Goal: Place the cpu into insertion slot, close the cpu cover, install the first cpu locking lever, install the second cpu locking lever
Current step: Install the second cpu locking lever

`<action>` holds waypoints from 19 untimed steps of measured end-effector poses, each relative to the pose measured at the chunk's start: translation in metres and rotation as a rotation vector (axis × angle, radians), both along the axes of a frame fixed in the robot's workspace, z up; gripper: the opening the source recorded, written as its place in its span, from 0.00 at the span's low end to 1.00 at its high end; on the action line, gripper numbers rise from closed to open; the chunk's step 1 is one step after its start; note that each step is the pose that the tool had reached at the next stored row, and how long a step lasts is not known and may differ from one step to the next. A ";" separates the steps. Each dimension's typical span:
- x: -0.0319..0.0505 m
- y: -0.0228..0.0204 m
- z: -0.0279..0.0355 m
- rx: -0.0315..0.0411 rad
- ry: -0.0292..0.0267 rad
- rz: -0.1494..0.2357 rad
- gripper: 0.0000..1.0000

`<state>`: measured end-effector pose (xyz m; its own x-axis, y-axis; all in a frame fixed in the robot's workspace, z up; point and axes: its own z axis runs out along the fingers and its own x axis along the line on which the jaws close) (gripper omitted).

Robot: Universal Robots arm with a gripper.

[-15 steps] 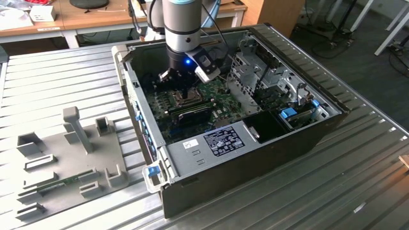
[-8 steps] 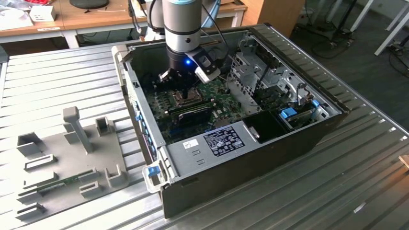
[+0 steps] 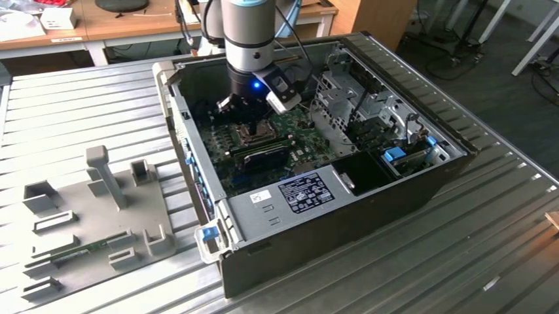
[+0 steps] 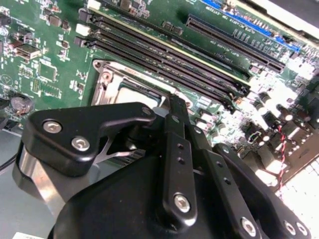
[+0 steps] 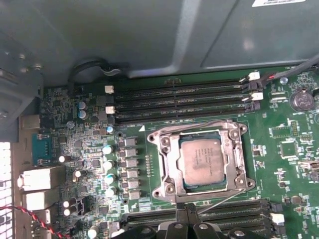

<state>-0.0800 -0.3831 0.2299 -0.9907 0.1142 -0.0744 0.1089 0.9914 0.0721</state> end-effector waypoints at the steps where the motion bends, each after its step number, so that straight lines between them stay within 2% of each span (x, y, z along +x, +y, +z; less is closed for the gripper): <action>1: -0.0014 0.0000 -0.0003 0.0000 0.0000 0.000 0.10; 6: -0.0063 0.0000 -0.0032 -0.0002 0.0002 0.000 0.10; 19: -0.0067 0.0001 -0.0228 -0.0001 0.0000 0.000 0.10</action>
